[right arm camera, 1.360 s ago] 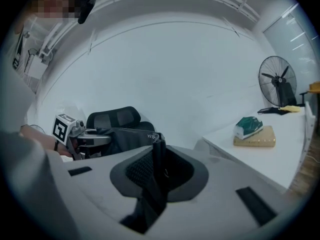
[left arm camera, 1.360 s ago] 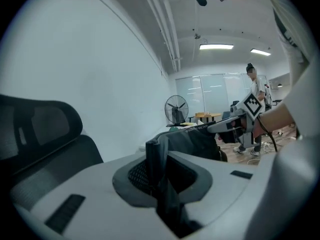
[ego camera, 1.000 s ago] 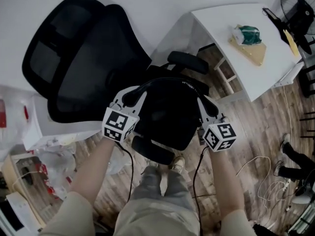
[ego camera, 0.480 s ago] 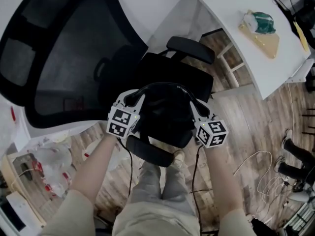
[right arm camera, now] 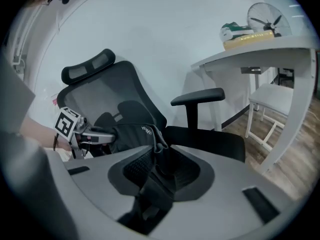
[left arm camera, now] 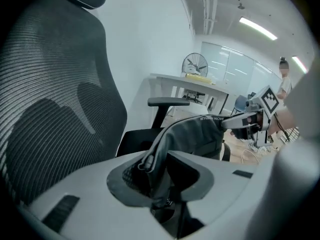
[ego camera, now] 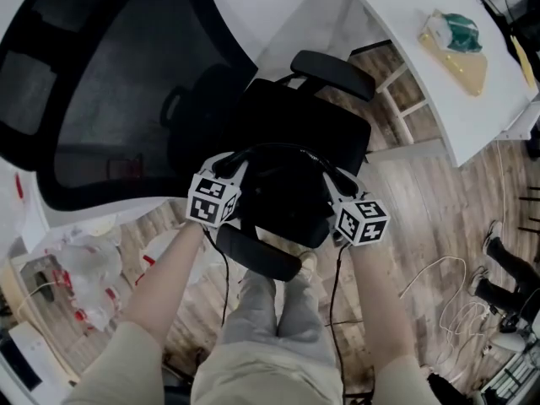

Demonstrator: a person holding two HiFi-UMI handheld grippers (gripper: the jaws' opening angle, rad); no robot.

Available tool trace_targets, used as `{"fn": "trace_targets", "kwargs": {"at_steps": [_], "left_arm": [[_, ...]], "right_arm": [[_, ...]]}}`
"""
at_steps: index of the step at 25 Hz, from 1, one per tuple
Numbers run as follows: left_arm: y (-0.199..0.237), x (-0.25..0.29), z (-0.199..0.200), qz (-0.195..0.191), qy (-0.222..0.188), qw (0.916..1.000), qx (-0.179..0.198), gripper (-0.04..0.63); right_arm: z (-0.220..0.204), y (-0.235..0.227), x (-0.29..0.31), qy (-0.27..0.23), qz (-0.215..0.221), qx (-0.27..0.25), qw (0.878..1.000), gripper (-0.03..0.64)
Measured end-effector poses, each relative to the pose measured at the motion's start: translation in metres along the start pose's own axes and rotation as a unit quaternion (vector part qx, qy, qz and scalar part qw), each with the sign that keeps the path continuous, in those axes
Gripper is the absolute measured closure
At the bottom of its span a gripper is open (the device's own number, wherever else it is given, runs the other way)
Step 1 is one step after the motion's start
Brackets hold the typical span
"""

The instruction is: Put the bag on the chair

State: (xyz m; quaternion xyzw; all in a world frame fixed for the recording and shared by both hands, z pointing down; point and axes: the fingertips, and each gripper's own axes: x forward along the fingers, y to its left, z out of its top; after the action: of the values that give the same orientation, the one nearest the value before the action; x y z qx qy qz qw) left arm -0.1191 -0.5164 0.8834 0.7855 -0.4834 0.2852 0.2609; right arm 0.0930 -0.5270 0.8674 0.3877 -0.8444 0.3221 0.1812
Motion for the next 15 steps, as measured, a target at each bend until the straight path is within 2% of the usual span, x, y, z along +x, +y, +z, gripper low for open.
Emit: {"fn": "trace_targets", "kwargs": {"at_steps": [3, 6, 12, 15], "left_arm": [[0.001, -0.012, -0.006, 0.005, 0.026, 0.9992, -0.028, 0.466], [0.005, -0.029, -0.011, 0.024, 0.039, 0.9983, -0.035, 0.42], [0.006, -0.077, 0.015, 0.04, 0.008, 0.9982, -0.045, 0.399], [0.001, -0.105, 0.043, 0.036, -0.021, 0.9979, -0.049, 0.399]], "right_arm": [[0.002, 0.008, -0.004, 0.037, -0.008, -0.041, 0.998, 0.422], [0.011, 0.015, -0.015, 0.047, -0.023, -0.061, 0.997, 0.393], [0.051, 0.037, -0.051, 0.032, -0.045, -0.07, 0.996, 0.388], [0.085, 0.056, -0.075, -0.002, -0.043, -0.076, 0.996, 0.426]]}}
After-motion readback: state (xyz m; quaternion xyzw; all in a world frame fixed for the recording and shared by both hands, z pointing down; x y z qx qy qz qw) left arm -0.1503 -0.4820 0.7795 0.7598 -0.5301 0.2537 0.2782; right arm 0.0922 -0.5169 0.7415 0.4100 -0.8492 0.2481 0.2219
